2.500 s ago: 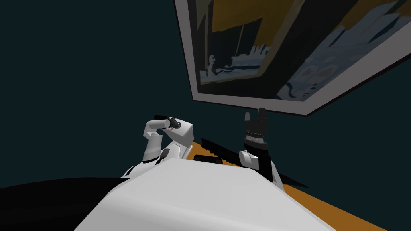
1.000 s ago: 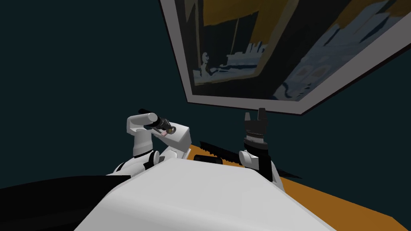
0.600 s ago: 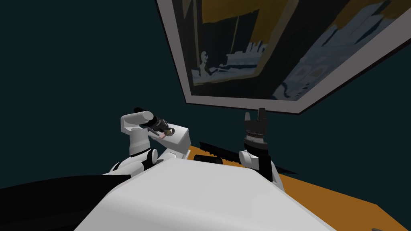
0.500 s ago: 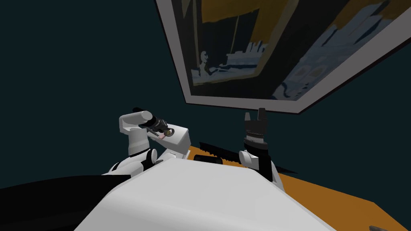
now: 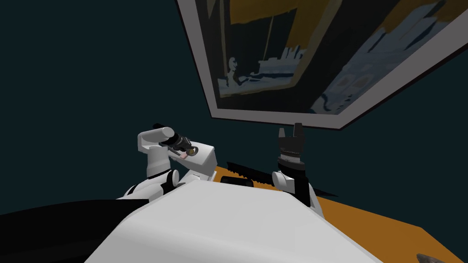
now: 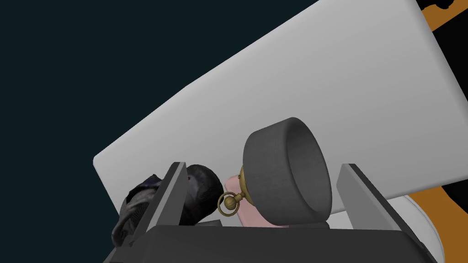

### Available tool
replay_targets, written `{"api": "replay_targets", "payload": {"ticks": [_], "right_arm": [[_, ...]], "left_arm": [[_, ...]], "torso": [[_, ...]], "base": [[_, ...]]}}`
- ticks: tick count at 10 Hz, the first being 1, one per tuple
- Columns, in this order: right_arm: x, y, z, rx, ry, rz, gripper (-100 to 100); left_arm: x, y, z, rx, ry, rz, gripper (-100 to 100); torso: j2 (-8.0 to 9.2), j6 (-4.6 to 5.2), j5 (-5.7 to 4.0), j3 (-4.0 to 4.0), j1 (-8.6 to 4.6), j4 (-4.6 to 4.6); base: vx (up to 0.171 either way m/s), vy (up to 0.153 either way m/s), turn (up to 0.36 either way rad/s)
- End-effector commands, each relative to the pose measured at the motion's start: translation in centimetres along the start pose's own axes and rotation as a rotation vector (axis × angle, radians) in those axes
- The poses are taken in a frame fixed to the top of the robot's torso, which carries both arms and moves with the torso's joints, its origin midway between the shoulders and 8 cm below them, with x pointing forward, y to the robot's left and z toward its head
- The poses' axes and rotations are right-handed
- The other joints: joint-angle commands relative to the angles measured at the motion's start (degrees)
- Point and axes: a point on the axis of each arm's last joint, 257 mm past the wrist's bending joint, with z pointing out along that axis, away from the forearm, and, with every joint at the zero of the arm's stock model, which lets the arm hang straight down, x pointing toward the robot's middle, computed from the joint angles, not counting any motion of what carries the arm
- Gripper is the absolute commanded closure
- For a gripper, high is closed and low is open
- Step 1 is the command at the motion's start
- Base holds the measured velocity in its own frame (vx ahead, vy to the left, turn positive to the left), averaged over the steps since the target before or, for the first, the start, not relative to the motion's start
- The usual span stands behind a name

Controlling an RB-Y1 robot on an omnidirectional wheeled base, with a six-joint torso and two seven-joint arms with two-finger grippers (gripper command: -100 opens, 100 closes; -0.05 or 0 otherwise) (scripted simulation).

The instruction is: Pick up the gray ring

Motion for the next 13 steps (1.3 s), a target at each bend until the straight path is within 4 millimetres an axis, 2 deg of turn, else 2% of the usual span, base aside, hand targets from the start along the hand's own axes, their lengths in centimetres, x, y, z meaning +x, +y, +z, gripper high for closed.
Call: {"api": "replay_targets", "payload": {"ticks": [1,3,4,8,9,10,13], "right_arm": [[0.0,0.0,0.0,0.0,0.0,0.0,0],[0.0,0.0,0.0,0.0,0.0,0.0,0],[0.0,0.0,0.0,0.0,0.0,0.0,0],[0.0,0.0,0.0,0.0,0.0,0.0,0],[0.0,0.0,0.0,0.0,0.0,0.0,0],[0.0,0.0,0.0,0.0,0.0,0.0,0],[0.0,0.0,0.0,0.0,0.0,0.0,0]], "left_arm": [[0.0,-0.1,0.8,0.003,0.0,0.001,-100],[-0.1,0.0,0.9,0.001,-0.001,0.001,-100],[-0.1,-0.1,1.0,0.003,0.0,0.001,100],[-0.1,-0.1,1.0,0.003,0.0,0.001,100],[-0.1,-0.1,1.0,0.003,0.0,0.001,0],[0.1,-1.0,0.7,0.015,0.01,-0.019,-100],[-0.9,-3.6,-0.5,0.039,0.006,-0.087,-100]], "torso": [[0.0,0.0,0.0,0.0,0.0,0.0],[0.0,0.0,0.0,0.0,0.0,0.0],[0.01,0.0,-0.01,0.01,0.0,0.01],[0.01,0.0,-0.01,0.01,-0.01,0.01],[0.01,0.0,-0.01,0.01,-0.01,0.01],[0.01,0.0,-0.01,0.01,-0.01,0.01],[0.61,0.01,-0.08,0.35,-0.29,0.14]], "base": [[0.0,0.0,0.0],[0.0,0.0,0.0],[0.0,0.0,0.0],[0.0,0.0,0.0],[0.0,0.0,0.0],[-0.058,-0.049,-0.221],[-0.172,-0.051,-0.252]]}}
